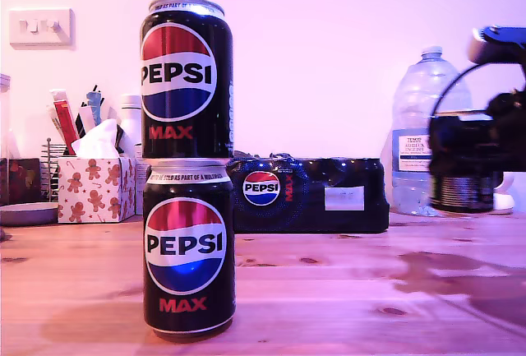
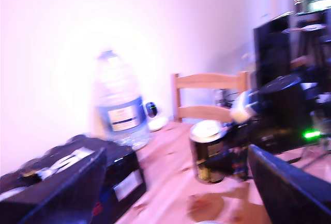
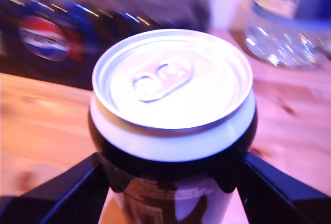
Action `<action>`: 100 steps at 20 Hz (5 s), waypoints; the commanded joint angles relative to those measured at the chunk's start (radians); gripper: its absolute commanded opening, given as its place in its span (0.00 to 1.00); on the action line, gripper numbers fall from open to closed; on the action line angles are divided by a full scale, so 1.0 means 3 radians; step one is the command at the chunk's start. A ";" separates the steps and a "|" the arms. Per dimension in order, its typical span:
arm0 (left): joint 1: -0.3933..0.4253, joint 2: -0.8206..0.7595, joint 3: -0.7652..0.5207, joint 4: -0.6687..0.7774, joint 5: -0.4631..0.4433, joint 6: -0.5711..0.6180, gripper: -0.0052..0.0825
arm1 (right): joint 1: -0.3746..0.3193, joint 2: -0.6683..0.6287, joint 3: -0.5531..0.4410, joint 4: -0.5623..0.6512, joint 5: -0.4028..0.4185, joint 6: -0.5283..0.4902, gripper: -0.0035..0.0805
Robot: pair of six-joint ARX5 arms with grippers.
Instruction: Stack up the Pepsi cans on top of each other
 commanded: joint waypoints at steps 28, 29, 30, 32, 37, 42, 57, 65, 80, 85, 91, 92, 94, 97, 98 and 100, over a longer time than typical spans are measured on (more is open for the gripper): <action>0.0558 -0.0843 -0.1130 -0.0351 -0.0720 -0.0710 0.04 | 0.1822 -0.1116 0.2186 -0.2974 -0.0526 0.0177 0.48; 0.0558 -0.0863 -0.1169 -0.0351 -0.0721 -0.0722 0.04 | 0.1864 -0.1104 0.2191 -0.2968 -0.0526 0.0178 0.48; 0.0558 -0.0874 -0.1189 -0.0352 -0.0720 -0.0736 0.04 | 0.1900 -0.1080 0.2200 -0.2967 -0.0526 0.0178 0.48; 0.0558 -0.0880 -0.1228 -0.0351 -0.0720 -0.0750 0.04 | 0.1956 -0.1017 0.2207 -0.2916 -0.0526 0.0178 0.48; 0.0558 -0.0879 -0.1272 -0.0336 -0.0721 -0.0750 0.04 | 0.2089 -0.0810 0.2218 -0.2681 -0.0528 0.0175 0.48; 0.0558 -0.0879 -0.1272 -0.0301 -0.0710 -0.0749 0.04 | 0.2164 -0.0650 0.2229 -0.2492 -0.0554 0.0174 0.48; 0.0558 -0.0877 -0.1272 -0.0303 -0.0713 -0.0711 0.04 | 0.2176 -0.0262 0.2441 -0.2544 -0.0576 0.0062 0.48; 0.0558 -0.0877 -0.1272 -0.0304 -0.0713 -0.0710 0.04 | 0.2176 -0.0261 0.2441 -0.2673 -0.0506 -0.0014 0.48; 0.0558 -0.0879 -0.1272 -0.0318 -0.0715 -0.0622 0.04 | 0.2284 -0.0062 0.2431 -0.2677 -0.0295 -0.0173 0.48; 0.0558 -0.0879 -0.1272 -0.0319 -0.0712 -0.0622 0.04 | 0.2284 -0.0062 0.2433 -0.2772 -0.0200 -0.0135 0.48; 0.0558 -0.0879 -0.1272 -0.0336 -0.0712 -0.0622 0.04 | 0.2285 -0.0069 0.2433 -0.2860 -0.0225 -0.0072 0.48; 0.0558 -0.0879 -0.1272 -0.0342 -0.0711 -0.0622 0.04 | 0.2285 -0.0069 0.2433 -0.2860 -0.0225 -0.0074 0.48; 0.0558 -0.0879 -0.1272 -0.0352 -0.0712 -0.0621 0.04 | 0.2285 -0.0069 0.2433 -0.2876 -0.0225 -0.0074 0.48; 0.0558 -0.0879 -0.1272 -0.0355 -0.0711 -0.0621 0.04 | 0.2285 -0.0069 0.2434 -0.2950 -0.0225 -0.0072 0.48; 0.0558 -0.0879 -0.1272 -0.0356 -0.0710 -0.0621 0.04 | 0.2285 -0.0069 0.2434 -0.2981 -0.0224 -0.0072 0.48; 0.0558 -0.0879 -0.1272 -0.0362 -0.0710 -0.0608 0.04 | 0.2285 -0.0069 0.2434 -0.3015 -0.0225 -0.0071 0.48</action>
